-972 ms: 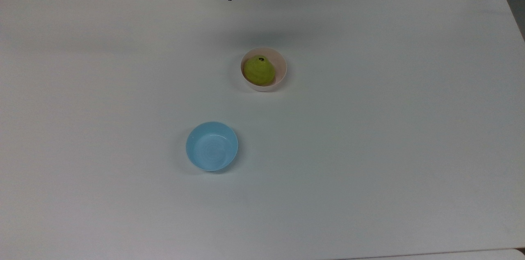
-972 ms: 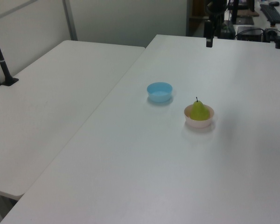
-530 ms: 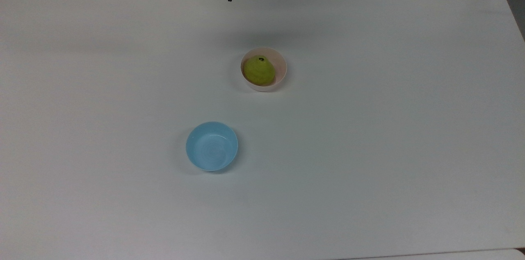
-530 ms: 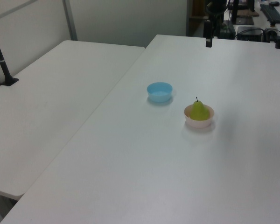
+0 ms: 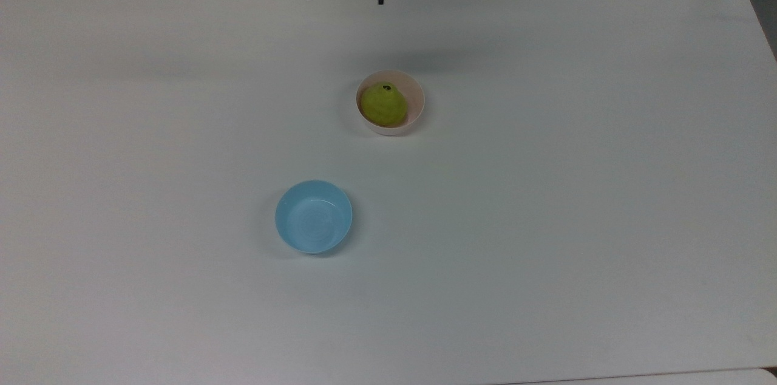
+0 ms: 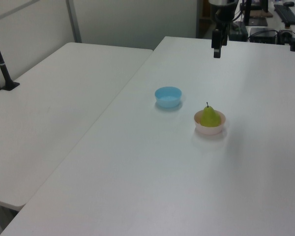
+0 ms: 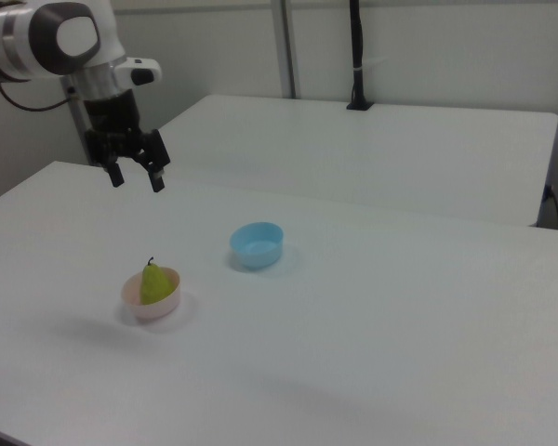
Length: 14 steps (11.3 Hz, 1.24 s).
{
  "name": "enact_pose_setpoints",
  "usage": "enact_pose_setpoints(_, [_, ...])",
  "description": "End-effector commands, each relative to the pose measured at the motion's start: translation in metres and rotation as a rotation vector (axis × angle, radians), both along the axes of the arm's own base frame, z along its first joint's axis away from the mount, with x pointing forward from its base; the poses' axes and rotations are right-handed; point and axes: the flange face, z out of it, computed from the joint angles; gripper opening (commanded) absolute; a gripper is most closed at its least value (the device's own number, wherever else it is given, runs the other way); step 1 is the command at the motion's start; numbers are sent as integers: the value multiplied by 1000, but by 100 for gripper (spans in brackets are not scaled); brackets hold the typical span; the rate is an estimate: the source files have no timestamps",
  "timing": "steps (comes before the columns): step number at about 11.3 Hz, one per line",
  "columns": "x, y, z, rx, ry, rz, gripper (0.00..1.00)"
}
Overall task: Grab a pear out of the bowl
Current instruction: 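Move the open gripper over the pink bowl and lower onto the green pear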
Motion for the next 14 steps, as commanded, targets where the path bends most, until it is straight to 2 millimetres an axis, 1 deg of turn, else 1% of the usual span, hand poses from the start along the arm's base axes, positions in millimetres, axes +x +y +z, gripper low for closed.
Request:
enact_pose_setpoints(1, [0, 45, -9, 1, 0, 69, 100])
enact_pose_setpoints(2, [2, 58, -30, -3, 23, 88, 100])
enact_pose_setpoints(3, [6, 62, -44, 0, 10, 96, 100])
enact_pose_setpoints(4, [16, 68, -65, 3, 0, 114, 100])
enact_pose_setpoints(6, [26, 75, -107, -18, 57, 130, 100])
enact_pose_setpoints(7, [26, 89, -126, -34, 84, 156, 100])
enact_pose_setpoints(8, [27, 91, -143, -52, 111, 166, 100])
enact_pose_setpoints(10, [21, 91, -172, -72, 126, 200, 100])
enact_pose_setpoints(11, [19, 89, -184, -68, 127, 223, 100])
enact_pose_setpoints(13, [20, 83, -192, -55, 121, 250, 100])
enact_pose_setpoints(14, [22, 78, -203, -54, 142, 265, 95])
